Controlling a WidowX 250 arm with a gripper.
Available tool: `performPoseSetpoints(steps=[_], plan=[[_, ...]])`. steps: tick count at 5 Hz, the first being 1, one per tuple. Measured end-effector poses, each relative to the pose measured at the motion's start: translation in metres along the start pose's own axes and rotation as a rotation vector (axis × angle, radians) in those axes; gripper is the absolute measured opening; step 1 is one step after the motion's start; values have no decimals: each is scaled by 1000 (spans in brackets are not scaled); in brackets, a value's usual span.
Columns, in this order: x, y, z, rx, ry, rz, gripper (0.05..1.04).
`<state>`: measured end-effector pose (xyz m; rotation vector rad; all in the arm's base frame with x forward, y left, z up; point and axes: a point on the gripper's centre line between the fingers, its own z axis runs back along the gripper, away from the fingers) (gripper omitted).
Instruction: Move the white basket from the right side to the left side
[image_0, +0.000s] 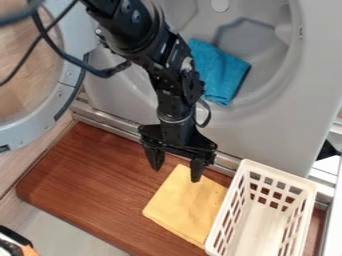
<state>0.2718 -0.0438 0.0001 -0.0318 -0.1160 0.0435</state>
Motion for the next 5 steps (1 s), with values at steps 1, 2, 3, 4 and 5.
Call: performPoseSetpoints(steps=[1,2,3,4,5], plan=[[-6,1,-6,0,22,-1,999],[-7,-6,4,-54,-71,7,999],[-7,-23,15,-96,-127,-39,999],[-11,-49,22,-80,-91,33,999],[-8,-71,1,-130,-22,57,999]])
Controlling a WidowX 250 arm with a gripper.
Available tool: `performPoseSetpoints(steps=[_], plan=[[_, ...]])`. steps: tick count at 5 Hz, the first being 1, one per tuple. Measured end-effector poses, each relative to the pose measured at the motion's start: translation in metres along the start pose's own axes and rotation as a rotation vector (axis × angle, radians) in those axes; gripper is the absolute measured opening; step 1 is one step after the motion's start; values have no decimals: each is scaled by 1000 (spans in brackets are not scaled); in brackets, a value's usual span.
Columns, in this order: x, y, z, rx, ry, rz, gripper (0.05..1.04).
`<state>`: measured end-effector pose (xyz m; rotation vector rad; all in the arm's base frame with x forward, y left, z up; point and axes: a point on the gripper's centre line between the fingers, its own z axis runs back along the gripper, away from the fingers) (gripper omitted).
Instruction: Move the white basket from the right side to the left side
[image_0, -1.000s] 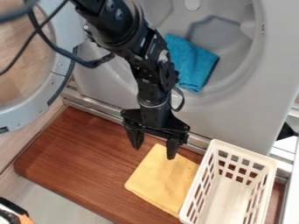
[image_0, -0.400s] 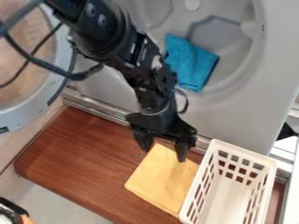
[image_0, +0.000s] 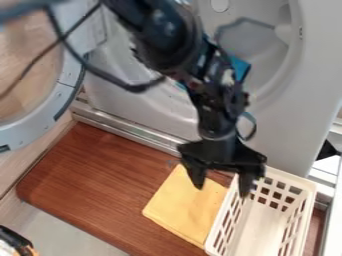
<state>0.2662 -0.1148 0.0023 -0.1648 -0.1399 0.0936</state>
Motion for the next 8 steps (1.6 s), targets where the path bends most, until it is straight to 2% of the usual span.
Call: performPoseSetpoints(steps=[1,2,4,5,6,7,8], plan=[[-4,-21,-26,48,52,8,999],[-5,-20,-40,72,49,32,948],[-10,-30,-48,140,-27,-91,359],[-13,-35,-37,116,-71,-112,174],[-12,-37,-35,84,-79,-110,108],[-8,-35,-26,68,-87,-104,103],[-1,-26,2,73,-113,-114,101]])
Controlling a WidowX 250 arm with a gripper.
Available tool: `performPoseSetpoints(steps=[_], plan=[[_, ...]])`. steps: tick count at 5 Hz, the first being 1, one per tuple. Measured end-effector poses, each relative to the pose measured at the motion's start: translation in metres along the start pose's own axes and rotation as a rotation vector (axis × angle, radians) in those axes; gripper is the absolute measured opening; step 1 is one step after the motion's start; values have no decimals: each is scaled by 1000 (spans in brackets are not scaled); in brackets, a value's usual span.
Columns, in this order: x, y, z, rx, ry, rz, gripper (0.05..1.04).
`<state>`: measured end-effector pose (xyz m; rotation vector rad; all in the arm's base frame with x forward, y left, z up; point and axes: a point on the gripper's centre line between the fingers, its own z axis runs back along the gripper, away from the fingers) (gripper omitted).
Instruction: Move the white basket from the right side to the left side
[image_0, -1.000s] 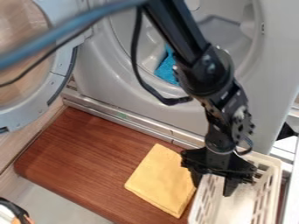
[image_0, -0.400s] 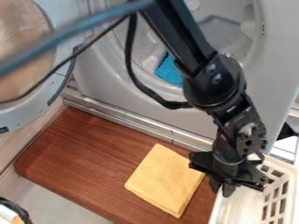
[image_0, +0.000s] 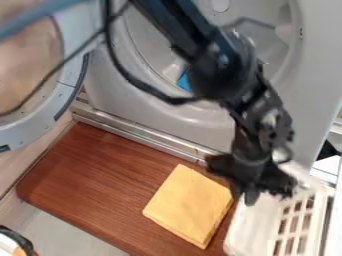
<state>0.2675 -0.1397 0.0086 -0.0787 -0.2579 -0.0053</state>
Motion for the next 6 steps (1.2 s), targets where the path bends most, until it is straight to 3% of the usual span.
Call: performPoseSetpoints(steps=[1,2,3,4,6], plan=[[0,19,34,26,-17,-44,101],[-7,54,46,34,6,-34,101],[-17,95,47,51,22,-57,101],[-19,147,44,61,0,-39,100],[-7,208,27,60,5,-51,100]])
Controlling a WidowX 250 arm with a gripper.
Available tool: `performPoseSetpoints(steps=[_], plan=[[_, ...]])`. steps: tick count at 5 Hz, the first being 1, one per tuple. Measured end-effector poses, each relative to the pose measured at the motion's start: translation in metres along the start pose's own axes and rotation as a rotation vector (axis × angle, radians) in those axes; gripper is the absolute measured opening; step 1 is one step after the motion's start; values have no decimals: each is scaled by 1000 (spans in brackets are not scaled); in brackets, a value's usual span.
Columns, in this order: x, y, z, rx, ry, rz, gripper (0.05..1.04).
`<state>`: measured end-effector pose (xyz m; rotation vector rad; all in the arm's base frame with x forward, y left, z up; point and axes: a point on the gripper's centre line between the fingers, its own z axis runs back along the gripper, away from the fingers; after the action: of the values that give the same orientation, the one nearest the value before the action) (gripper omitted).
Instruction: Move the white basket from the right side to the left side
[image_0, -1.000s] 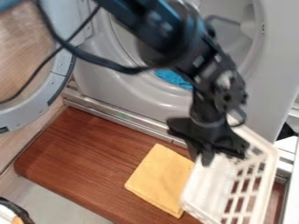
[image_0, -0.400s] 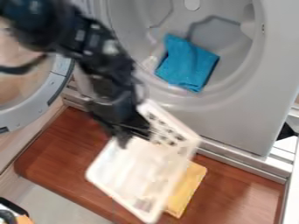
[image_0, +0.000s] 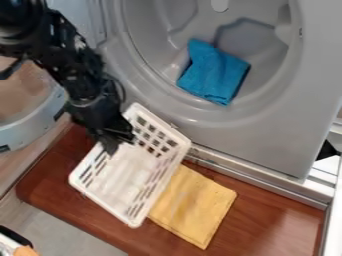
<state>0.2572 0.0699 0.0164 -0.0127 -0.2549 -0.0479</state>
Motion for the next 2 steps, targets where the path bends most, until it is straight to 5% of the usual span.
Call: performPoseSetpoints(steps=[2], plan=[[14,25,-18,-16,21,-58,100]])
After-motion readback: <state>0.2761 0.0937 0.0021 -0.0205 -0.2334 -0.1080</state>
